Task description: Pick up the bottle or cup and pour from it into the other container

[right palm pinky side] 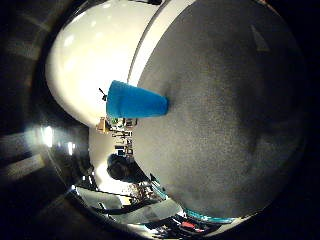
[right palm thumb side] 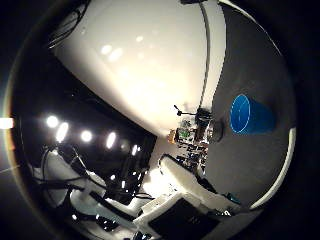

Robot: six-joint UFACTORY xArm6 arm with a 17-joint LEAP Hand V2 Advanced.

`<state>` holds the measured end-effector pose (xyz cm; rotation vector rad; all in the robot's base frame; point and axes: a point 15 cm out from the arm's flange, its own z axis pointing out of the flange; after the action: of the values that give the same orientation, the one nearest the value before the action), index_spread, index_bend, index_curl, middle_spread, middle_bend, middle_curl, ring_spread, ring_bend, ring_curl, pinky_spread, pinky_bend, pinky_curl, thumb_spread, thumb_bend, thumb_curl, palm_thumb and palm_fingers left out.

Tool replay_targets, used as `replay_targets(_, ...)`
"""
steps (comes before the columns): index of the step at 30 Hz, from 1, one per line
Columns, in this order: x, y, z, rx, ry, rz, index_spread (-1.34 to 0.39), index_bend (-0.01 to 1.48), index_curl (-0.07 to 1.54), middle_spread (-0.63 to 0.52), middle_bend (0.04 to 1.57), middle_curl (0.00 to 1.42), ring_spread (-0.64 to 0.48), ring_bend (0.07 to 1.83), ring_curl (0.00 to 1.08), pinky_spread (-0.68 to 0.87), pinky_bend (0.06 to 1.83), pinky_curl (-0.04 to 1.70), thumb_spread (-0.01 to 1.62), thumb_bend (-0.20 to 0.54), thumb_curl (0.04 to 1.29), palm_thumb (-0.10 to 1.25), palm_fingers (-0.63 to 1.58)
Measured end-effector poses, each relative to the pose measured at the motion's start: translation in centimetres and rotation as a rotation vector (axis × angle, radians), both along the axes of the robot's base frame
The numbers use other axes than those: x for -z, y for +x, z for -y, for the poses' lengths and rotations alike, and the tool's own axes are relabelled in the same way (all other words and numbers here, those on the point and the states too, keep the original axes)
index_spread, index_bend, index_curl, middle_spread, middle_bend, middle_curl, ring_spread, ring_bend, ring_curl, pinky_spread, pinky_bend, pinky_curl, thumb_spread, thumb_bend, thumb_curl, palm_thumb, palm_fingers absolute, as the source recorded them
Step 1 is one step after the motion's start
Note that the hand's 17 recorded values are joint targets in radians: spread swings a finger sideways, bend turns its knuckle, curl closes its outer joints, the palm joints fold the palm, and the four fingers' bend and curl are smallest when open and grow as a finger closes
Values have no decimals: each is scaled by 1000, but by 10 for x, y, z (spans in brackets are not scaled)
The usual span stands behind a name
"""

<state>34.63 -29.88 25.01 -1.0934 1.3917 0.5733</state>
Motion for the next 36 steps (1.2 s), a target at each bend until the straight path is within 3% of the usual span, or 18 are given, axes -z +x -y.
replay_targets(36, 10, 44, -68, -132, 56, -9, -370, 146, 235, 127, 247, 333, 174, 440, 253, 428, 591, 281, 1017, -25, 310, 568, 53)
